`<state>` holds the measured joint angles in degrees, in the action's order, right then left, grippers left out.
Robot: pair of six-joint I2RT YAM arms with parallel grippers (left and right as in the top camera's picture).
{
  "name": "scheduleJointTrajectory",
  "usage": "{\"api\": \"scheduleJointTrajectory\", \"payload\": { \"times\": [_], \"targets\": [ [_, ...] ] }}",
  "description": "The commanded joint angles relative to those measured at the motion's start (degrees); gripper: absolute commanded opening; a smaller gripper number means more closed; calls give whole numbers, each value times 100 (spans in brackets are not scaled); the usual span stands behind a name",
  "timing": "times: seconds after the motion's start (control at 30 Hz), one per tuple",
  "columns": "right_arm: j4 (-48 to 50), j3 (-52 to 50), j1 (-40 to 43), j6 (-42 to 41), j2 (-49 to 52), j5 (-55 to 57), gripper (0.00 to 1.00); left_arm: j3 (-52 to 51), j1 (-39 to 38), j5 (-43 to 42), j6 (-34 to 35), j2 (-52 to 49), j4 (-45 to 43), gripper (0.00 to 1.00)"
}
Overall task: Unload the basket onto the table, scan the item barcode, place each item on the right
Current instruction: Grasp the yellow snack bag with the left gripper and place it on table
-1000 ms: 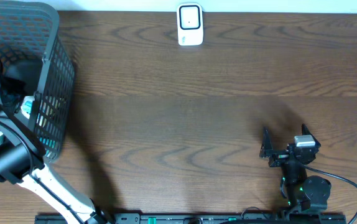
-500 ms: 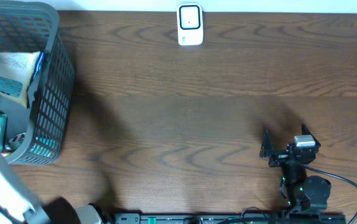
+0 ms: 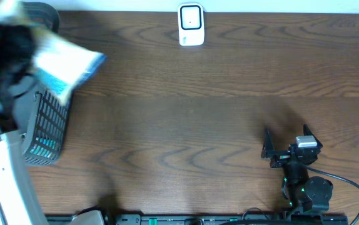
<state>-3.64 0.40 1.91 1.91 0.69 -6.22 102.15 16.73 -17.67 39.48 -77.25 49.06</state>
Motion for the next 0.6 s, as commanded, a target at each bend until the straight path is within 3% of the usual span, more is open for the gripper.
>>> {"api": "scheduleJointTrajectory", "payload": {
  "times": [0.0,0.2,0.57],
  "targets": [
    [-24,-9,35,-59,-37,-33,99,39,-1078,-463,-1062,-262,-24,7],
    [-24,-9,35,-59,-37,-35,99,39,-2643,-461,-1207,-1161,-179,7],
    [-24,-9,35,-59,-37,-35,99,39,-4363,-463,-1202,-3388,-1287,8]
  ]
}}
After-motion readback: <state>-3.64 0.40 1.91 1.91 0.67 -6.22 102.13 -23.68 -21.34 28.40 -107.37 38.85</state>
